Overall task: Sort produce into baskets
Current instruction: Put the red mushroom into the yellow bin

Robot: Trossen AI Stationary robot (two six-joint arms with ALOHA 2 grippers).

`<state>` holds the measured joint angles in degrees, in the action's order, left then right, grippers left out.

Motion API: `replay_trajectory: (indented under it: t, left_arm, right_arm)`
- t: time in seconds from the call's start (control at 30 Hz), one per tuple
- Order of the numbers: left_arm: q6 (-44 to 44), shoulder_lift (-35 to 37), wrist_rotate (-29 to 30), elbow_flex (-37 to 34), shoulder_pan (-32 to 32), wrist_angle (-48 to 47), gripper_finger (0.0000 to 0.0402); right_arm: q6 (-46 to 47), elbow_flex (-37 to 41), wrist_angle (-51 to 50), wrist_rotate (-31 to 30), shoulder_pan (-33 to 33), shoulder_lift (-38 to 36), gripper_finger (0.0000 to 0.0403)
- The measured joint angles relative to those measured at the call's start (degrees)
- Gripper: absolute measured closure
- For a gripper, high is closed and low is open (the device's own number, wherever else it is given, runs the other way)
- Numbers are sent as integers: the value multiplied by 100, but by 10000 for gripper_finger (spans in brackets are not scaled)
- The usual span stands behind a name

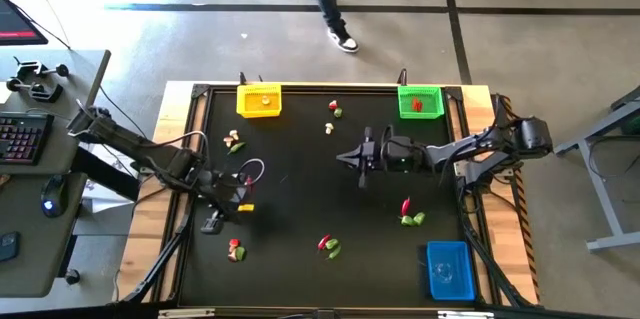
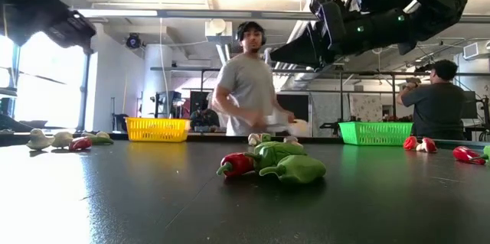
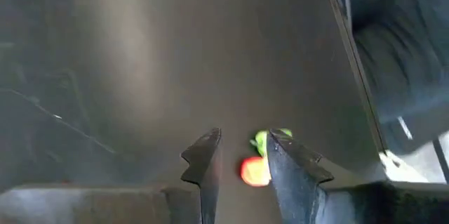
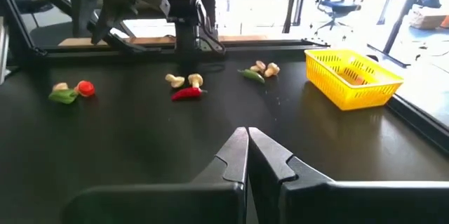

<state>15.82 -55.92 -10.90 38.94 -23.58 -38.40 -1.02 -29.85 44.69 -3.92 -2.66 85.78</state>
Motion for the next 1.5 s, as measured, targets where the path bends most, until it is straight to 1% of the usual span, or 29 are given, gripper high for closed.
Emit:
replay_trajectory:
  t: [0.13,0.23,0.4,0.5,0.6,0.63,0.77,0.9,1.1,1.23,1.37,1.5]
  left_arm:
    - [10,0,37,0,-280,-175,300]
    - [194,0,329,0,-389,-472,300]
    - [774,0,971,0,-301,-1002,300]
    - [940,0,994,0,-147,-1134,300]
    - [1052,0,886,0,-28,-1134,300]
    - [1053,0,730,0,-4,-1134,300]
    - [663,-118,-292,0,-87,-1085,300]
    - [434,-431,-613,0,-345,-918,300]
    - [311,-1165,-623,-7,-749,-397,300]
    - [461,-1535,-595,-9,-880,-189,300]
    - [639,-1752,-576,-9,-968,158,294]
    - [796,-1872,-486,-9,-1036,235,274]
  right_arm:
    - [15,0,-188,2,0,0,403]
    - [117,0,-278,2,0,0,403]
    - [144,0,-291,2,0,0,403]
    - [144,0,-291,2,0,0,403]
    - [144,0,-291,2,0,0,403]
    - [144,0,-291,2,0,0,403]
    - [251,0,-291,2,0,0,403]
    - [254,0,-291,2,2,0,403]
    - [254,0,-297,2,4,0,403]
    - [242,0,-326,2,4,0,403]
    - [229,0,-366,2,4,0,403]
    - [227,0,-380,2,4,1,403]
